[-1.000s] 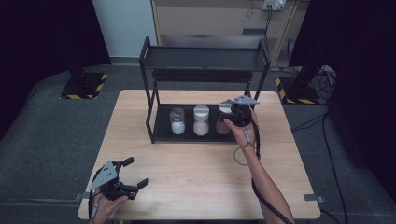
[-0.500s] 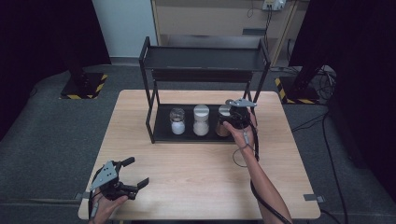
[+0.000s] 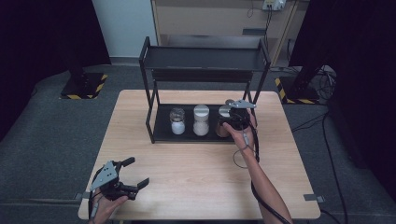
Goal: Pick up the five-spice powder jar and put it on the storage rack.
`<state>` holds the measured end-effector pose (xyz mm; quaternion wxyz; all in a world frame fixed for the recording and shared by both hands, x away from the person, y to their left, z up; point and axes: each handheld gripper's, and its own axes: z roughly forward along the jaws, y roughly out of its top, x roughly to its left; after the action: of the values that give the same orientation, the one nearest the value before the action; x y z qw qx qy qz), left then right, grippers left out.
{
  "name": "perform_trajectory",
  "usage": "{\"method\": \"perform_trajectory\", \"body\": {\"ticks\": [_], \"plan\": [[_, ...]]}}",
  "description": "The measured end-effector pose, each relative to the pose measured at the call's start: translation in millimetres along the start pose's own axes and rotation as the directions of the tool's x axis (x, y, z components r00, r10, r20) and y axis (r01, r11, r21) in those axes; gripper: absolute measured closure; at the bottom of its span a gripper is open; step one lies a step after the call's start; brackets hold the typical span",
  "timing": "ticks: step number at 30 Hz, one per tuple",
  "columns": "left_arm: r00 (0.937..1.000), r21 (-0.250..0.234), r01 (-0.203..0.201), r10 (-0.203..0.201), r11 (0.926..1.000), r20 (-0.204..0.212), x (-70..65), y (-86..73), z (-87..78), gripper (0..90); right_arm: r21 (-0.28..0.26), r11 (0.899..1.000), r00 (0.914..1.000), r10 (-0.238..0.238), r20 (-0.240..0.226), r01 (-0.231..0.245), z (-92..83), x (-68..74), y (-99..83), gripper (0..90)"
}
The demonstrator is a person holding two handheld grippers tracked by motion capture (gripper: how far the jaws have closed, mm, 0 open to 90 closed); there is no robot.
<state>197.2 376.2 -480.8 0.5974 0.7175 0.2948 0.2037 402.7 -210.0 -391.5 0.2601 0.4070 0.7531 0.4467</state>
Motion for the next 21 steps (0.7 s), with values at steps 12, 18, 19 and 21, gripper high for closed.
{"method": "perform_trajectory", "body": {"ticks": [12, 18, 19, 21], "plan": [[1.0000, 0.001, -0.001, 0.001, 1.0000, 0.001, -0.2, 0.2, 0.1, 0.0, -0.044, 0.999, 0.9994, 0.027, -0.023, -0.028, -7.5, -4.9, 2.1, 19.4], [1.0000, 0.001, -0.001, 0.001, 1.0000, -0.001, -0.3, 0.3, 0.4, 0.0, -0.106, 0.993, 0.9972, 0.039, -0.064, -0.046, -24.1, -10.7, 12.3, 10.6], [1.0000, 0.001, 0.000, 0.000, 1.0000, -0.001, -0.3, 0.2, 0.4, 0.0, -0.115, 0.992, 0.9972, 0.036, -0.066, -0.043, -27.3, -9.9, 13.8, 9.9], [1.0000, 0.001, 0.001, -0.001, 1.0000, -0.002, -0.4, 0.3, 0.3, 0.0, -0.129, 0.991, 0.9973, 0.021, -0.070, -0.029, -33.6, -8.4, 17.1, 9.6]]}}
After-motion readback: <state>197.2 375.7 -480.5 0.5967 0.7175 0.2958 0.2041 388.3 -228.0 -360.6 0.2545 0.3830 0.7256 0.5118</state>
